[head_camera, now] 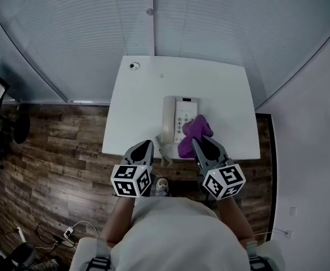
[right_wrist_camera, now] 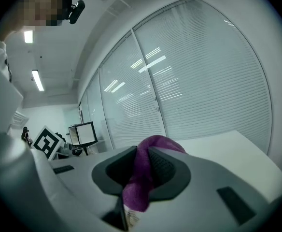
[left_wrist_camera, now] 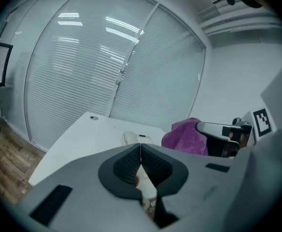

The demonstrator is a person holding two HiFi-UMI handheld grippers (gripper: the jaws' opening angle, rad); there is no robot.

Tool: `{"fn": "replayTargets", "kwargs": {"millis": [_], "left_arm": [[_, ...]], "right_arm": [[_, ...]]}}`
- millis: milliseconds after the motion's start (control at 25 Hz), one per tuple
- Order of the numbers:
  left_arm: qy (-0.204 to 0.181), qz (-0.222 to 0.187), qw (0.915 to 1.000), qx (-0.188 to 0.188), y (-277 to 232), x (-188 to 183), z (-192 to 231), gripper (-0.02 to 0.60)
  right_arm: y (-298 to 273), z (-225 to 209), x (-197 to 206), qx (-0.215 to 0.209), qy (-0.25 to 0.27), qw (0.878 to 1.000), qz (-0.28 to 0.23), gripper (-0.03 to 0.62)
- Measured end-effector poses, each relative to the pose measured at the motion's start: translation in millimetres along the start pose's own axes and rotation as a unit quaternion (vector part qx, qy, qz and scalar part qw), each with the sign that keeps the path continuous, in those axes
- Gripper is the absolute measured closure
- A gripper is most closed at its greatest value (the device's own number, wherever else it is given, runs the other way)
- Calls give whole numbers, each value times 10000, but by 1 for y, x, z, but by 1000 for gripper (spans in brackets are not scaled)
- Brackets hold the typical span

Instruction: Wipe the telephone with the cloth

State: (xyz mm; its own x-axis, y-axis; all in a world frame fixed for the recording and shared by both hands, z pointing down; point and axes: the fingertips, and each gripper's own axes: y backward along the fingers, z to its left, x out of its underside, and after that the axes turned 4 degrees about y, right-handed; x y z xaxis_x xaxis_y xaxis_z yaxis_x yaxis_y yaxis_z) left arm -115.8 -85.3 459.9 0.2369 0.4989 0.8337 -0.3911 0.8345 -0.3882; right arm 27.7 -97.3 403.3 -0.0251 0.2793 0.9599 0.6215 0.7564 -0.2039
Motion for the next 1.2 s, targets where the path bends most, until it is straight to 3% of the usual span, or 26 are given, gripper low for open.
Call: {"fn": "replayTargets", "kwargs": {"millis": [640,1200], "left_arm": [[31,175,9998,82,-42,-27,50,560],[222,220,9989,-335,-59,-26,68,560]], "right_arm": [[-127,-36,-4,127,350,9990,252,511],[-211,-57,24,-202,851,9919,924,511]]}}
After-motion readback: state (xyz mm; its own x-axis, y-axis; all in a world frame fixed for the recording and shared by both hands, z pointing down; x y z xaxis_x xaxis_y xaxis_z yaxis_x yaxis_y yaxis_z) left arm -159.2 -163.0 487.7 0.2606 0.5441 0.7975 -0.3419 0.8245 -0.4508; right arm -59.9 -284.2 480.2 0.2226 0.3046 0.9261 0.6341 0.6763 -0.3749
